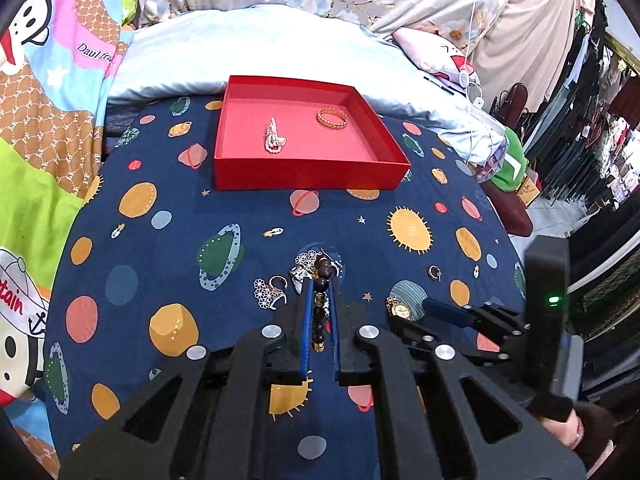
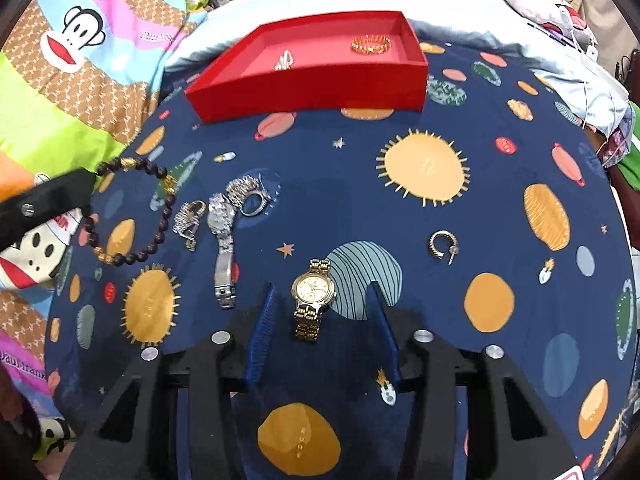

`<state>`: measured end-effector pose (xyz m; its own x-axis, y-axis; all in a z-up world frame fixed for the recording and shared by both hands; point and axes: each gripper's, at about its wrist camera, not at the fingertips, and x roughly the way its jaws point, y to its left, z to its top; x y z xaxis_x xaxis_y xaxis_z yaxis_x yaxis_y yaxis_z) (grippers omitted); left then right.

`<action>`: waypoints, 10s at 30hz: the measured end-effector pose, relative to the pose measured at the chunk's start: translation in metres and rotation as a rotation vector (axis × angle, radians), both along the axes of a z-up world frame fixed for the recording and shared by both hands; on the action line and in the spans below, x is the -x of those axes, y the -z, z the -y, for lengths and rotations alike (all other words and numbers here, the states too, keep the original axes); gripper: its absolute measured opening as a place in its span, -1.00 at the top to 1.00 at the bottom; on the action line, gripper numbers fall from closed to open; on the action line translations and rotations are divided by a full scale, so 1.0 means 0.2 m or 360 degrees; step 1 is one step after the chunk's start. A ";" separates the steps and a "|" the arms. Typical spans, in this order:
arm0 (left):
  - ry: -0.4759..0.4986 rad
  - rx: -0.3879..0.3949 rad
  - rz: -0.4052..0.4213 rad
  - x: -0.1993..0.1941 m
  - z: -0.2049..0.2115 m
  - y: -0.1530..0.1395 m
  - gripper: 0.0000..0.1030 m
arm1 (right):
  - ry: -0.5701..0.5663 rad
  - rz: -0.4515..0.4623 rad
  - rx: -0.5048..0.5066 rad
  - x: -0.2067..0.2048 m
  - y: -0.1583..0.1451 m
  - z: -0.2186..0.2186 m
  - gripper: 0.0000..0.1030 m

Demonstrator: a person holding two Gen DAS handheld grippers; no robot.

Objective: Organize jewelry
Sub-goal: 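Carry the bead bracelet and gold watch into the red tray and release both, then move both open tools back over the remaining silver jewelry, then grasp the silver watch with the right tool while the left tool grasps a silver ring, then carry the silver watch and ring into the red tray and release both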

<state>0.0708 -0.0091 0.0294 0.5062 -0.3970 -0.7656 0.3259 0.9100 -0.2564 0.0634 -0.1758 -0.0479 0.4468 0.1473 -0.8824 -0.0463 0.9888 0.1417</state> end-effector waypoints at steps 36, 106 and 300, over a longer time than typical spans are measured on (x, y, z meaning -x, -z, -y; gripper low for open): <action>-0.0022 -0.0058 0.0391 -0.84 0.16 -0.38 0.87 | -0.0062 0.0460 -0.0056 -0.78 -0.61 0.08 0.57; -0.0284 -0.0230 -0.0093 -0.17 -0.11 0.20 0.13 | 0.0068 0.0212 0.0085 0.04 -0.28 0.04 0.06; 0.0014 -0.0280 -0.0115 -0.43 0.15 0.41 0.37 | 0.0086 0.0303 -0.0087 -1.10 -0.27 0.21 0.80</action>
<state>0.1564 -0.0401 -0.0522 0.4445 -0.2581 -0.8578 0.3208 0.9399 -0.1166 0.2829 -0.2174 0.0052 0.6134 0.1642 -0.7725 -0.0246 0.9816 0.1892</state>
